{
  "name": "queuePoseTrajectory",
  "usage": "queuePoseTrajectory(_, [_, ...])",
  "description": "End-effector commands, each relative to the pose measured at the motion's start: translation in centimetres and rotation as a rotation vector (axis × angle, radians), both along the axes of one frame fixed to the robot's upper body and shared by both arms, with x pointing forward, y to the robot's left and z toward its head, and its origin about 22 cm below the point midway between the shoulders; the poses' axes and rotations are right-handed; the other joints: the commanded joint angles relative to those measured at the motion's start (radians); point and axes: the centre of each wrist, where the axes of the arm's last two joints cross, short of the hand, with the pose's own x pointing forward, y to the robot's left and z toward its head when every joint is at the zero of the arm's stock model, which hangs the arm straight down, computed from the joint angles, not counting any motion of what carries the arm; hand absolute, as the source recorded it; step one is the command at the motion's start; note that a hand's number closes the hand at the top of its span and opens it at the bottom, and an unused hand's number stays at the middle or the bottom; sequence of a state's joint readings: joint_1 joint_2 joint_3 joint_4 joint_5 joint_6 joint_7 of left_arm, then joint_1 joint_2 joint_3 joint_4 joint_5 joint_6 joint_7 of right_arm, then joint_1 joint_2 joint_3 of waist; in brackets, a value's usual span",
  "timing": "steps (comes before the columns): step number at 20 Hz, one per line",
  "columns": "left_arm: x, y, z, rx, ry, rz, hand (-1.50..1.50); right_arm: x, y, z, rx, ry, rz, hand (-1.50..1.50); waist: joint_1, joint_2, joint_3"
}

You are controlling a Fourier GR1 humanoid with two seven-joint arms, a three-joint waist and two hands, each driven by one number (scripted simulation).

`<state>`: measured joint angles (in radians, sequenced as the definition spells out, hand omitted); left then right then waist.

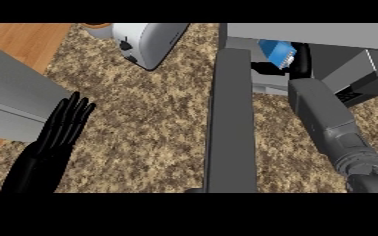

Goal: Pick up the milk, place it into the microwave and close the microwave

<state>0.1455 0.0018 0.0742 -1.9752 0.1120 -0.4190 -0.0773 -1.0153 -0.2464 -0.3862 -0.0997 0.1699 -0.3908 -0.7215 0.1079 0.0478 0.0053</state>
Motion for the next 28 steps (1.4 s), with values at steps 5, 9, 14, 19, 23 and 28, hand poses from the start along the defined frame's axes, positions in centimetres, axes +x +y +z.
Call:
queuePoseTrajectory(5, [0.4, -1.1, -1.1, 0.002, 0.031, -0.047, -1.5, -1.9, -0.9, -3.0, 0.082, 0.008, 0.074, -1.5, -0.031, -0.01, -0.001])
queuePoseTrajectory(9, [1.6, -2.1, -2.1, 0.0, 0.067, -0.094, -1.5, -3.0, 1.1, -5.0, 0.143, -0.003, 0.141, -1.5, -0.049, -0.016, -0.002])
queuePoseTrajectory(14, [1.6, -1.2, -2.7, 0.051, 0.097, -0.163, -1.5, -4.6, 0.7, -7.0, 0.236, 0.005, 0.195, -1.5, -0.074, -0.033, -0.003])
queuePoseTrajectory(19, [2.8, -3.8, -3.1, 0.111, 0.108, -0.294, 1.5, -6.9, 1.9, -9.8, 0.226, -0.006, 0.209, -1.5, -0.091, -0.04, -0.004])
queuePoseTrajectory(23, [4.4, -4.5, -3.5, 0.189, 0.078, -0.312, 1.5, -9.3, 1.6, -12.1, 0.261, -0.019, 0.233, -1.5, -0.111, -0.047, -0.005])
queuePoseTrajectory(28, [6.6, -7.1, -4.0, 0.186, 0.134, -0.345, 1.5, -10.3, 0.2, -12.2, 0.253, -0.031, 0.245, -1.5, -0.121, -0.051, -0.006])
